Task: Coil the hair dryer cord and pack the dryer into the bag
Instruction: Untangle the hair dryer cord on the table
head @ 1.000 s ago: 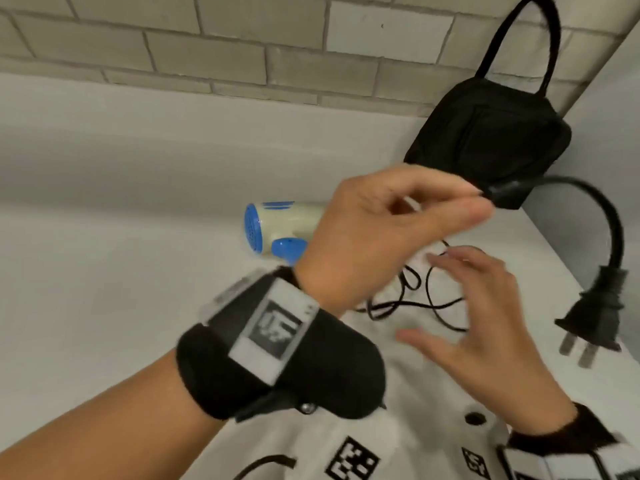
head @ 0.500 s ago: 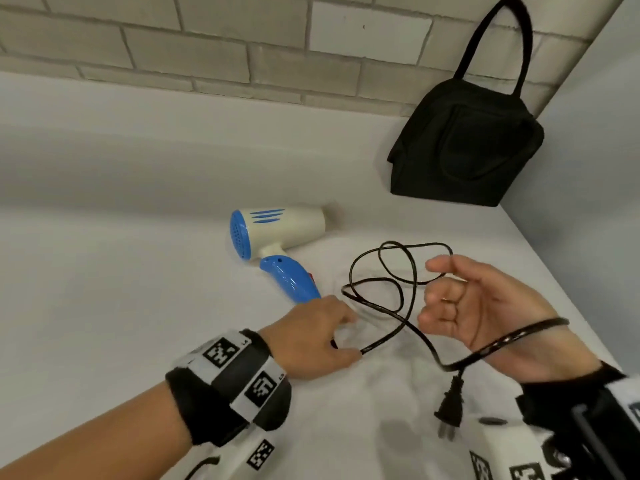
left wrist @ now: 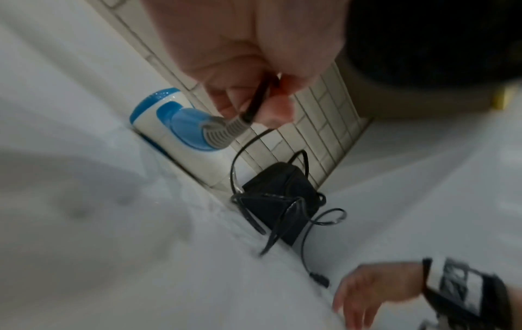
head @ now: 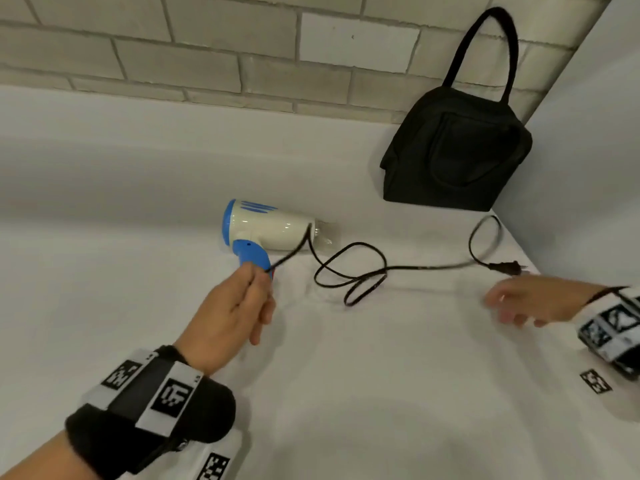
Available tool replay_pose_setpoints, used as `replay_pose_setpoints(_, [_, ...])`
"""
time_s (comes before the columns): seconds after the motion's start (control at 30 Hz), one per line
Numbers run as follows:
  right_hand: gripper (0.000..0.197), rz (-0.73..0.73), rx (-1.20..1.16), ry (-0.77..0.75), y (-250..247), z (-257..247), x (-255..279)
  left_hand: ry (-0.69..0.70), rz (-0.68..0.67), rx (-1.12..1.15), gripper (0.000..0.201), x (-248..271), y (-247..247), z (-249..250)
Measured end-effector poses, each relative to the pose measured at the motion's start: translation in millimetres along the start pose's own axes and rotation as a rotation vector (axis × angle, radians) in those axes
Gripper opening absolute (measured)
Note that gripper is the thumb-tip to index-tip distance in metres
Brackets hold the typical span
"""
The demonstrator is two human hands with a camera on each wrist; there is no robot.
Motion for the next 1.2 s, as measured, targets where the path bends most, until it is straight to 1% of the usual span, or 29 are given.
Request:
replay_pose_setpoints(0.03, [0.016, -0.065, 0.203, -0.072, 5, -8, 2, 0.003, 0.045, 0.064, 0.029, -1, -1, 2])
replay_pose_setpoints(0.07, [0.018, -0.092, 0.341, -0.132, 6, -18, 9, 0.009, 0.072, 0.126, 0.027, -3, -2, 4])
replay_pose_setpoints(0.1, [0.020, -0.073, 0.415, -0.165, 2, -29, 20, 0.014, 0.083, 0.175, 0.024, -3, -1, 7])
replay_pose_setpoints(0.13, [0.020, 0.003, 0.448, -0.186, -4, -40, 32, 0.021, 0.087, 0.214, 0.021, -3, -1, 9])
replay_pose_setpoints(0.2, [0.019, 0.259, 0.433, -0.282, -16, -65, 59, 0.019, 0.080, 0.262, 0.021, -3, 2, 15])
replay_pose_setpoints(0.23, [0.016, 0.413, 0.339, -0.387, -17, -79, 70, 0.012, 0.068, 0.280, 0.021, -3, 4, 16])
replay_pose_setpoints(0.27, [0.013, 0.567, 0.212, -0.531, -15, -95, 79, 0.007, 0.052, 0.301, 0.021, -4, 7, 18])
replay_pose_setpoints(0.3, [0.012, 0.688, 0.100, -0.679, -11, -113, 85, 0.002, 0.034, 0.321, 0.021, -4, 9, 19])
replay_pose_setpoints(0.33, [0.020, 0.742, 0.029, -0.800, -4, -131, 86, 0.003, 0.015, 0.337, 0.020, -4, 11, 20])
replay_pose_setpoints(0.37, [0.034, 0.734, -0.014, -0.878, 4, -150, 82, 0.010, -0.005, 0.352, 0.018, -4, 12, 22])
replay_pose_setpoints(0.4, [0.047, 0.674, -0.041, -0.902, 12, -168, 75, 0.022, -0.031, 0.366, 0.018, -3, 13, 23])
replay_pose_setpoints(0.43, [0.057, 0.613, -0.053, -0.896, 21, -184, 64, 0.034, -0.056, 0.378, 0.019, -1, 13, 25])
replay_pose_setpoints(0.47, [0.060, 0.575, -0.059, -0.887, 28, -198, 52, 0.042, -0.068, 0.394, 0.019, 0, 13, 26])
replay_pose_setpoints(0.5, [0.056, 0.559, -0.064, -0.869, 34, -208, 40, 0.046, -0.057, 0.417, 0.017, 1, 11, 28])
replay_pose_setpoints(0.53, [0.047, 0.542, -0.051, -0.839, 38, -213, 27, 0.052, -0.029, 0.451, 0.016, 3, 9, 31])
replay_pose_setpoints(0.6, [0.031, 0.462, 0.048, -0.749, 44, -209, 5, 0.074, 0.063, 0.535, 0.016, 6, 1, 35])
replay_pose_setpoints(0.63, [0.028, 0.411, 0.086, -0.702, 47, -201, -4, 0.083, 0.113, 0.573, 0.017, 7, -5, 36])
replay_pose_setpoints(0.7, [0.025, 0.323, 0.033, -0.643, 47, -187, -11, 0.095, 0.185, 0.633, 0.018, 10, -16, 38])
replay_pose_setpoints(0.73, [0.022, 0.277, -0.057, -0.649, 45, -183, -9, 0.092, 0.206, 0.655, 0.019, 11, -19, 38])
replay_pose_setpoints(0.77, [0.024, 0.212, -0.178, -0.670, 43, -181, -3, 0.084, 0.223, 0.667, 0.022, 11, -20, 38])
replay_pose_setpoints(0.83, [0.035, 0.078, -0.371, -0.718, 36, -177, 14, 0.075, 0.232, 0.687, 0.023, 10, -18, 37])
replay_pose_setpoints(0.87, [0.035, 0.029, -0.389, -0.759, 33, -177, 23, 0.075, 0.219, 0.700, 0.022, 8, -16, 37])
replay_pose_setpoints(0.9, [0.028, 0.004, -0.356, -0.801, 32, -177, 32, 0.076, 0.198, 0.713, 0.021, 7, -13, 36])
replay_pose_setpoints(0.93, [0.020, 0.004, -0.291, -0.834, 34, -177, 38, 0.079, 0.166, 0.724, 0.021, 5, -10, 36])
replay_pose_setpoints(0.97, [0.017, 0.038, -0.209, -0.848, 35, -177, 42, 0.088, 0.136, 0.720, 0.020, 4, -7, 36])
replay_pose_setpoints(1.0, [0.018, 0.104, -0.145, -0.842, 38, -178, 43, 0.106, 0.103, 0.702, 0.019, 3, -3, 35])
replay_pose_setpoints(1.07, [0.017, 0.224, -0.128, -0.812, 45, -181, 44, 0.156, 0.017, 0.635, 0.016, 2, 7, 36])
replay_pose_setpoints(1.13, [0.021, 0.276, -0.071, -0.828, 55, -185, 50, 0.188, -0.056, 0.566, 0.016, 1, 17, 36])
replay_pose_setpoints(1.2, [0.023, 0.361, 0.030, -0.812, 67, -188, 58, 0.217, -0.083, 0.513, 0.015, -1, 25, 34])
Point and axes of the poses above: each hand's wrist, its own x-axis away from the middle knuckle, its own y-axis out of the palm, z = x × y, the point moved 1 cm from there along -x, towards the middle knuckle, and after that the axes turned 8 degrees about x, right-handed, at the moved point
